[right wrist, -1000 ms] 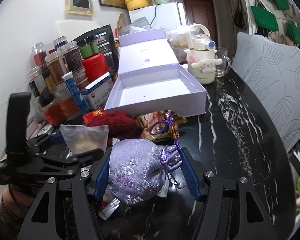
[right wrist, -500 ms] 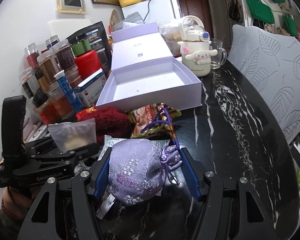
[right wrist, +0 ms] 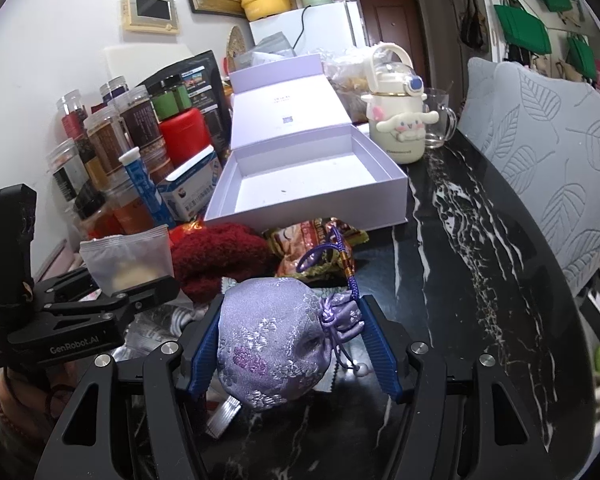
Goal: Organize soft objects
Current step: 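Carry the purple sachet with the right tool while the left tool carries the zip bag over the lavender box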
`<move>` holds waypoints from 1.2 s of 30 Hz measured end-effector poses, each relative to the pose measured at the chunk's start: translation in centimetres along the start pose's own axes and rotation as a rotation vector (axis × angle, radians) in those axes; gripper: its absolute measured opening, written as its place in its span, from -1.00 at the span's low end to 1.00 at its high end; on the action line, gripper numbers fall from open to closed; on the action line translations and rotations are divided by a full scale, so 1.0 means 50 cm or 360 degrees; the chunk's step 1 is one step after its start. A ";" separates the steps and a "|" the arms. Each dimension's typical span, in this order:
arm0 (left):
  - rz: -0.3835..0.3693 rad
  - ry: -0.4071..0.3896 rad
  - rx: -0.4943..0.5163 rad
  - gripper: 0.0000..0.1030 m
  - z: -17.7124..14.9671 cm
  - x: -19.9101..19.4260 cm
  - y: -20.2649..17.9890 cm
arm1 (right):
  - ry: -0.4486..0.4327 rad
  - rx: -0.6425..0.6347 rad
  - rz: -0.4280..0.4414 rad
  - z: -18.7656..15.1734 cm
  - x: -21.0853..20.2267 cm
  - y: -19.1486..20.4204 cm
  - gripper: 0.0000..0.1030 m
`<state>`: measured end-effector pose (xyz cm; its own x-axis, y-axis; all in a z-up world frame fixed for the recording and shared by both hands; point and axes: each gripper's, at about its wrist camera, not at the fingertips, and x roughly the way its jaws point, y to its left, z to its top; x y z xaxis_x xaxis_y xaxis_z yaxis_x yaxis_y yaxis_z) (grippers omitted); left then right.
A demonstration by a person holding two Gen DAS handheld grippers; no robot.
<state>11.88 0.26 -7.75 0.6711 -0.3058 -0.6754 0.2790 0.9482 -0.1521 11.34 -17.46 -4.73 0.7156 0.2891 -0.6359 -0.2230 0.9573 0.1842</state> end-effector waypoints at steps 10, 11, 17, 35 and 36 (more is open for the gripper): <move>0.0011 -0.0099 0.0024 0.23 0.023 -0.069 0.000 | -0.0079 -0.0034 -0.0003 0.017 -0.055 0.030 0.25; 0.0010 -0.0108 0.0029 0.23 0.026 -0.075 -0.002 | -0.0091 -0.0036 -0.0003 0.019 -0.061 0.034 0.25; 0.0021 -0.0175 0.0048 0.23 0.054 -0.114 -0.003 | -0.0132 -0.0050 -0.0004 0.034 -0.083 0.045 0.25; 0.0091 -0.0379 0.0085 0.23 0.192 -0.159 0.009 | -0.0283 -0.0151 0.0022 0.180 -0.085 0.061 0.26; 0.0095 -0.0388 0.0085 0.23 0.202 -0.158 0.010 | -0.0293 -0.0162 0.0024 0.191 -0.084 0.061 0.26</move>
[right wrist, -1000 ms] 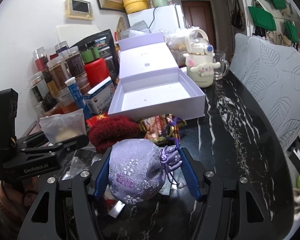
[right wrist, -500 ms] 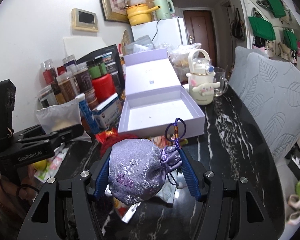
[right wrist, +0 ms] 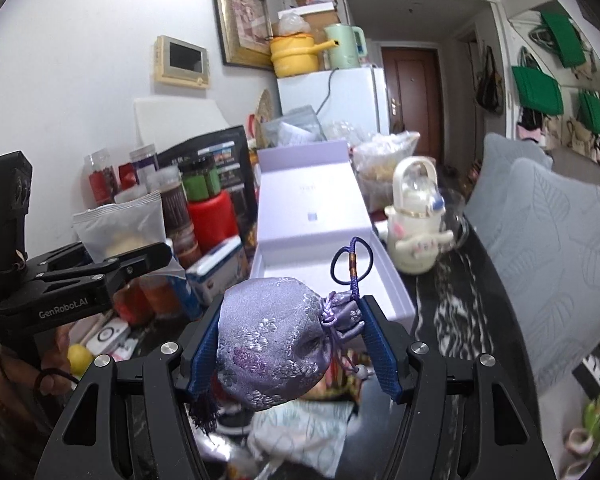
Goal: Organize soft objects
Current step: 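Carry the purple sachet with the right tool while the left tool carries the zip bag over the lavender box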
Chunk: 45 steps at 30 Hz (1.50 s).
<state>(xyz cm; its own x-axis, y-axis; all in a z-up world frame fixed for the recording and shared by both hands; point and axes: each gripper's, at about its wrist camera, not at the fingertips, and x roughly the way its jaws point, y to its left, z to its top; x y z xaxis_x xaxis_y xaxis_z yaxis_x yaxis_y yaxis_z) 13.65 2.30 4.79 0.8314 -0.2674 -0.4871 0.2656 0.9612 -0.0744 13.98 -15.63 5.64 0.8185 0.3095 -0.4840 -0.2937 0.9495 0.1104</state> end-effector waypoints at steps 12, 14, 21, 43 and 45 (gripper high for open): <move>0.0046 -0.0104 0.0013 0.23 0.097 0.055 0.016 | -0.0091 -0.0091 0.0016 0.114 0.059 -0.014 0.27; 0.0041 -0.0106 0.0006 0.23 0.108 0.071 0.021 | -0.0098 -0.0096 0.0017 0.130 0.072 -0.018 0.27; 0.0035 -0.0101 0.0010 0.23 0.149 0.134 0.032 | -0.0126 -0.0114 0.0007 0.186 0.128 -0.037 0.27; 0.0106 0.0044 -0.0001 0.23 0.189 0.347 0.059 | 0.0021 -0.0059 -0.0033 0.216 0.344 -0.110 0.28; 0.0120 0.0103 0.0000 0.23 0.179 0.371 0.065 | 0.0075 -0.0081 -0.0064 0.208 0.365 -0.112 0.28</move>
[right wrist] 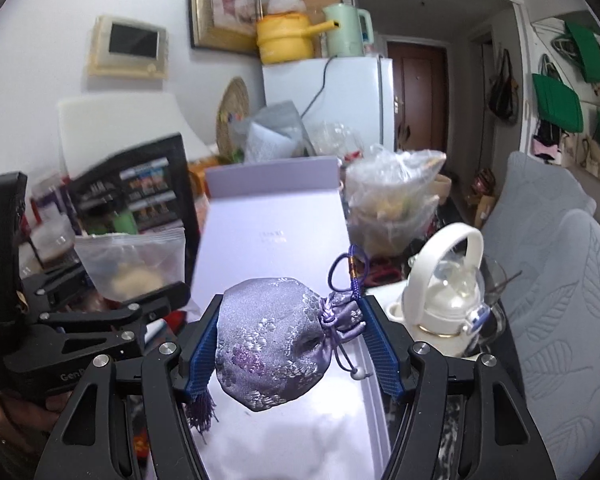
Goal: Organize soft objects
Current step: 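Carry the purple sachet with the right tool while the left tool carries the zip bag over the lavender box, then lower and release the sachet with the right tool while the left tool releases the zip bag into the box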
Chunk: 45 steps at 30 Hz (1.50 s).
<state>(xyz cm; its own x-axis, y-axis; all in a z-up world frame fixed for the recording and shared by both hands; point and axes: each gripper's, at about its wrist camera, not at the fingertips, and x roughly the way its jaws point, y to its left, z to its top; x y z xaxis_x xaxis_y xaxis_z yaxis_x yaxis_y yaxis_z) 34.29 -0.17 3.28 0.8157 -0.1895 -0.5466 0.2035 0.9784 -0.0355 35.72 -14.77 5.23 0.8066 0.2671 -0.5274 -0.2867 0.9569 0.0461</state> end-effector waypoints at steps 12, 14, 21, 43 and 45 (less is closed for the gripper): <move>0.0014 0.0251 0.0069 0.23 -0.044 0.102 -0.024 | 0.0158 -0.0043 -0.0052 -0.028 0.067 -0.011 0.32; 0.0024 0.0279 0.0079 0.23 -0.049 0.112 -0.027 | 0.0183 -0.0054 -0.0061 -0.032 0.076 -0.010 0.33; 0.0054 0.0392 0.0097 0.26 -0.064 0.142 -0.029 | 0.0250 -0.0106 -0.0096 -0.043 0.099 0.002 0.34; 0.0072 0.0466 0.0072 0.83 -0.060 0.140 -0.028 | 0.0205 -0.0091 -0.0153 -0.026 0.074 -0.004 0.58; 0.0076 0.0452 0.0069 0.83 -0.055 0.132 -0.028 | 0.0191 -0.0082 -0.0150 -0.025 0.065 -0.003 0.58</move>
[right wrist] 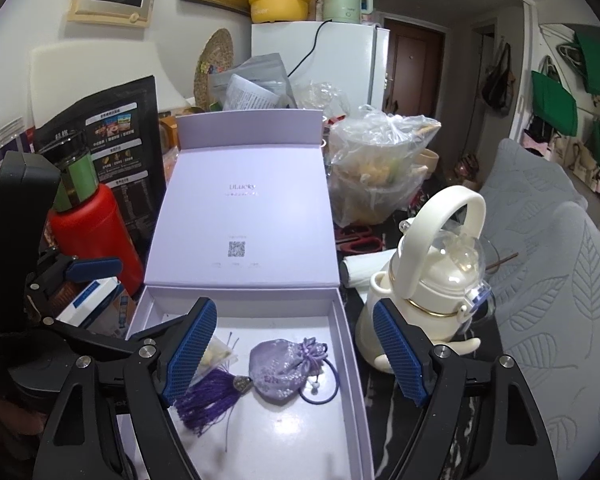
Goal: Organize soft objects
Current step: 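Lower and release the sachet with the right tool while the left tool releases the zip bag into the box, then withdraw both open tools from the box back toward the pile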
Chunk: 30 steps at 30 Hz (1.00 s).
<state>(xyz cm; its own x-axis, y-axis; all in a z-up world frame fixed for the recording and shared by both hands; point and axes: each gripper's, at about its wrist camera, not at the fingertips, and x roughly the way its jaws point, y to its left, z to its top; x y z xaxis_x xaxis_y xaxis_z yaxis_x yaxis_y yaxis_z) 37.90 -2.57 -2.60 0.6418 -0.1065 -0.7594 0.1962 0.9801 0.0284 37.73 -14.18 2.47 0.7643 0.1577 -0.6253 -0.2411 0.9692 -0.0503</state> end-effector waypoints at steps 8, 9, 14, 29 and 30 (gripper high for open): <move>0.0005 -0.0060 -0.0025 0.83 -0.001 -0.050 0.002 | -0.0046 -0.0008 -0.0015 0.006 -0.053 0.006 0.58; 0.0008 -0.0069 -0.0026 0.83 -0.001 -0.057 0.002 | -0.0056 -0.0008 -0.0017 0.007 -0.063 0.008 0.58; 0.0022 -0.0127 -0.0038 0.83 -0.007 -0.109 0.006 | -0.0110 -0.0022 -0.0029 0.010 -0.116 0.017 0.58; 0.0045 -0.0298 -0.0071 0.83 -0.038 -0.272 0.011 | -0.0241 -0.0054 -0.0033 -0.008 -0.259 0.053 0.58; 0.0049 -0.0307 -0.0069 0.83 -0.041 -0.280 0.011 | -0.0249 -0.0057 -0.0032 -0.010 -0.267 0.057 0.58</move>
<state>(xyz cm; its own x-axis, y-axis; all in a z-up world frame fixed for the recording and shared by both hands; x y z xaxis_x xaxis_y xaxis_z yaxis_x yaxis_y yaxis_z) 27.51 -0.19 6.73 0.7781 -0.1025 -0.6197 0.1449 0.9893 0.0183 26.53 -13.62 10.30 0.8522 0.1687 -0.4952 -0.2439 0.9655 -0.0907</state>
